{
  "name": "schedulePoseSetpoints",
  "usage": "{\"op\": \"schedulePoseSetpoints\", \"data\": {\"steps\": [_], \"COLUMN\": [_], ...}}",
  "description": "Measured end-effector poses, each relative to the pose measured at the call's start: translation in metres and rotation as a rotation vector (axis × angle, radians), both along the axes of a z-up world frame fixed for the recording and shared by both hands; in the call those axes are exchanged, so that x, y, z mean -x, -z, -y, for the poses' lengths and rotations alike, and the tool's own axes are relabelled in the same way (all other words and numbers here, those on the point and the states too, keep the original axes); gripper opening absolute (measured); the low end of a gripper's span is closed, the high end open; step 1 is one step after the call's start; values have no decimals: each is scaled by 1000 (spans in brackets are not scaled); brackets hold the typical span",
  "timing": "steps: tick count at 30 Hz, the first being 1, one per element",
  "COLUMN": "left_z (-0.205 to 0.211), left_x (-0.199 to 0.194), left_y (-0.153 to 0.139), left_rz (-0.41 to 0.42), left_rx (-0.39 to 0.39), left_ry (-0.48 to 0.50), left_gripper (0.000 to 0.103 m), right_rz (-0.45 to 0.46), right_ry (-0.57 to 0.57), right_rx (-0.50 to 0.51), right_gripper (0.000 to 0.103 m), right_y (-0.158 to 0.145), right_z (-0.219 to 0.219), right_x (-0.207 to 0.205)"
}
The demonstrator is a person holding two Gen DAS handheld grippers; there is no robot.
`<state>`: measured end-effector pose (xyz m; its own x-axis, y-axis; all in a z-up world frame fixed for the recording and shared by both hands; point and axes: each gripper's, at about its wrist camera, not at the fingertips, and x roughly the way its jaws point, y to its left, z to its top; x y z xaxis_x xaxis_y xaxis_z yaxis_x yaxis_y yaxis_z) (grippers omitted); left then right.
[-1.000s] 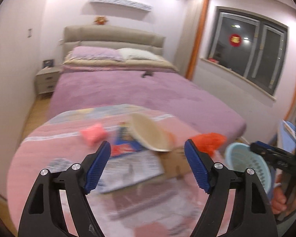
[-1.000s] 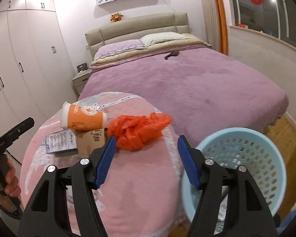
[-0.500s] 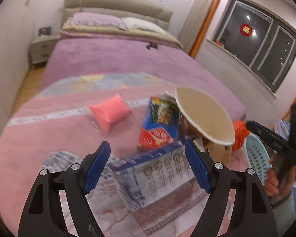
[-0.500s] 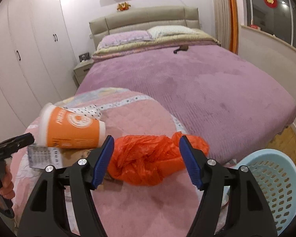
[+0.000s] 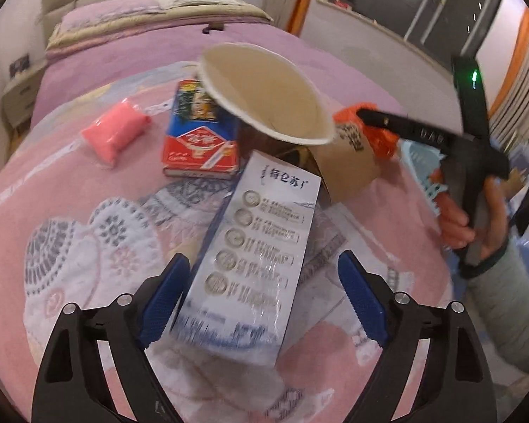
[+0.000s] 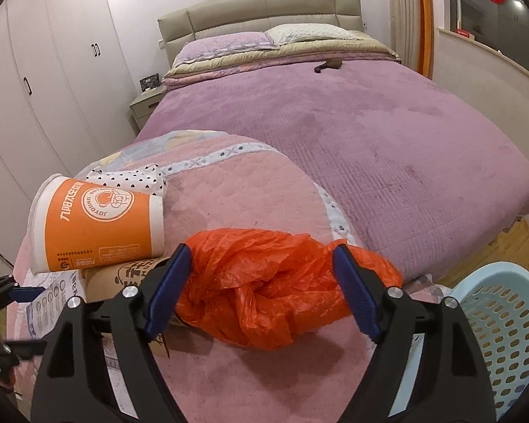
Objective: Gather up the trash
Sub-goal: 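Grasp the white milk carton with left tool while right tool grasps orange bag, then lift the orange bag with the right tool, regrasping it higher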
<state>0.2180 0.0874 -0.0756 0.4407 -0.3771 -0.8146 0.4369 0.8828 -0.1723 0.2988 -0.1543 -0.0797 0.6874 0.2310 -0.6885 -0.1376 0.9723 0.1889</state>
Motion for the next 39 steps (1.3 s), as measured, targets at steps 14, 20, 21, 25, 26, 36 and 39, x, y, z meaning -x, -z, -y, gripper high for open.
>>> {"op": "schedulePoseSetpoints", "data": {"steps": [14, 20, 21, 25, 26, 36, 39], "left_z": [15, -10, -13, -26, -25, -29, -31], "left_x": [24, 64, 67, 78, 81, 95, 98], "left_y": [16, 15, 14, 9, 8, 9, 14], "left_rz": [21, 36, 38, 57, 64, 125, 135], "left_rx": [-27, 44, 55, 96, 101, 73, 69], "left_ry": [-153, -261, -272, -305, -311, -426, -464], "left_gripper": [56, 56, 56, 56, 56, 56, 56], "right_rz": [-40, -18, -4, 60, 79, 85, 38], "right_ry": [-14, -29, -29, -11, -7, -70, -50], "right_rx": [-23, -33, -36, -16, -13, -100, -131], "right_gripper": [63, 16, 14, 10, 10, 10, 10], "right_y": [7, -1, -3, -18, -22, -37, -23], "right_z": [0, 1, 1, 3, 4, -21, -32], "right_x": [15, 36, 44, 76, 84, 160, 161]}}
